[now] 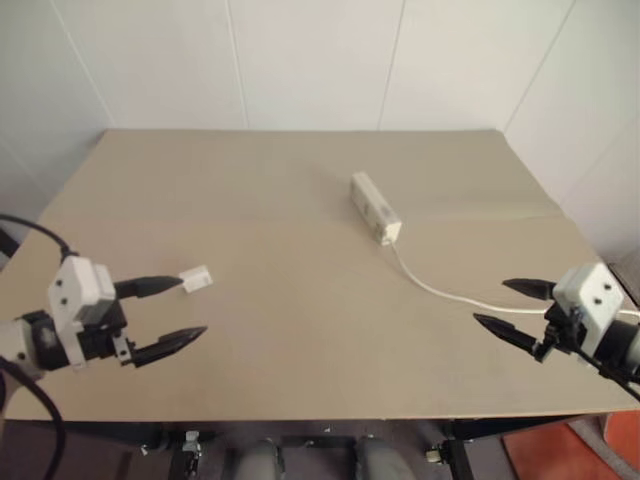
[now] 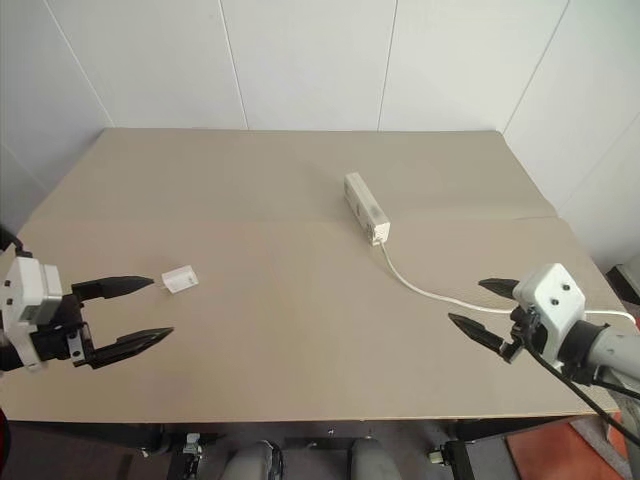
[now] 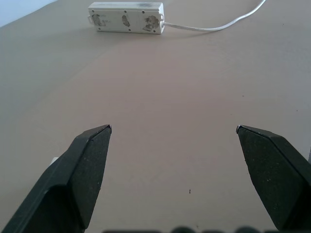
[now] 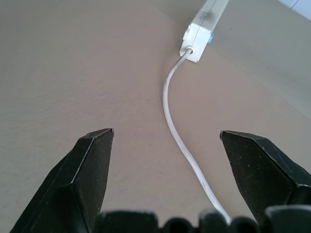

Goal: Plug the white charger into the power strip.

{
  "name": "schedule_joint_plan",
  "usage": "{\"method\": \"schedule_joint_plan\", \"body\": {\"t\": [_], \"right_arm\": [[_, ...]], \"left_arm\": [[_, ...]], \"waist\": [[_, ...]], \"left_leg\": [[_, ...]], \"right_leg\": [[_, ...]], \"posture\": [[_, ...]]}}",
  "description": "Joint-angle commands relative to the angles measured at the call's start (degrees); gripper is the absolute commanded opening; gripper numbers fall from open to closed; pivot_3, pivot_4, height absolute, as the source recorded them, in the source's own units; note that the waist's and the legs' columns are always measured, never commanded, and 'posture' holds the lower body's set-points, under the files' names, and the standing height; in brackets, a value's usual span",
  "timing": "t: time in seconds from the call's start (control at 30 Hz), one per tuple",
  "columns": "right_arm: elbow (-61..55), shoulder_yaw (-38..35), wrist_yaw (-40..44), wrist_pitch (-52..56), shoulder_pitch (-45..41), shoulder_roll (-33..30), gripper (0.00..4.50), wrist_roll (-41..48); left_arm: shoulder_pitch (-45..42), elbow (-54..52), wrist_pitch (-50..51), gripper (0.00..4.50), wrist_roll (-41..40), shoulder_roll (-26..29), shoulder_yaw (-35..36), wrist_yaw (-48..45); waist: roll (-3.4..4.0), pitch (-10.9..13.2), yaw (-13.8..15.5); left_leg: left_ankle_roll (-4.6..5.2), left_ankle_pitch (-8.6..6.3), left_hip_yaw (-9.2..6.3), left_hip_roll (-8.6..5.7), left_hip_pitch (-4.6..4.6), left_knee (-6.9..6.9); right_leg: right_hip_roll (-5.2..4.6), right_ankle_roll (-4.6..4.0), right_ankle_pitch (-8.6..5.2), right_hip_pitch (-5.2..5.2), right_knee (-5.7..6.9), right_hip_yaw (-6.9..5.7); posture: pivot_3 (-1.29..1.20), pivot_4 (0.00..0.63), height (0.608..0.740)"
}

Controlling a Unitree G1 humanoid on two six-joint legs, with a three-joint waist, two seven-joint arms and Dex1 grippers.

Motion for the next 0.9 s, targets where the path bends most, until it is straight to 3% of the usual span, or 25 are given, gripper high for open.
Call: {"method": "schedule_joint_plan", "body": {"t": [0.03,0.43,0.53,0.7,0.9], "right_arm": [[-0.29,-0.65,0.19,-1.61,-0.87,-0.98,4.25,-0.56],[0.35,2.38,-1.49,-0.69,-4.25,1.59,4.25,-0.01],[2.48,9.12,-6.67,2.22,-11.75,6.86,4.25,-0.24],[14.89,21.1,-14.98,2.56,-26.09,16.81,4.25,-7.8],[33.75,28.33,-19.89,-0.45,-39.41,25.27,4.25,-14.44]], "left_arm": [[0.35,-1.44,-1.22,4.5,-1.19,-0.19,0.59,0.52],[0.29,-1.81,-2.04,4.5,-1.89,-0.22,0.39,1.37],[-1.32,-1.48,-2.31,4.5,-2.34,-0.52,-1.61,2.02],[-3.82,-0.74,-2.35,4.5,-3.11,-0.81,-4.0,2.68],[-4.47,-0.27,-2.79,4.5,-3.01,-0.83,-4.79,2.97]], "waist": [[0.0,0.0,0.0],[0.0,0.0,-0.05],[-0.02,-0.01,-0.4],[-0.02,-0.01,-0.61],[-0.01,0.0,-0.35]], "left_leg": [[0.0,0.0,0.0,0.0,0.0,0.0],[0.0,0.0,0.0,0.0,0.02,0.0],[0.0,0.0,0.03,0.02,0.1,0.0],[0.0,0.0,0.18,0.07,0.22,-0.02],[0.01,-0.04,0.21,0.05,0.01,-0.06]], "right_leg": [[0.0,0.0,0.0,0.0,0.0,0.0],[0.0,0.0,0.0,0.0,0.02,0.01],[0.02,-0.01,0.01,0.03,0.06,0.06],[0.13,-0.03,0.02,0.0,0.09,0.28],[0.11,-0.05,0.03,-0.26,0.08,0.31]], "posture": [[0.0,0.15,0.74],[0.0,0.15,0.74],[0.0,0.15,0.74],[0.0,0.15,0.74],[0.0,0.15,0.74]]}}
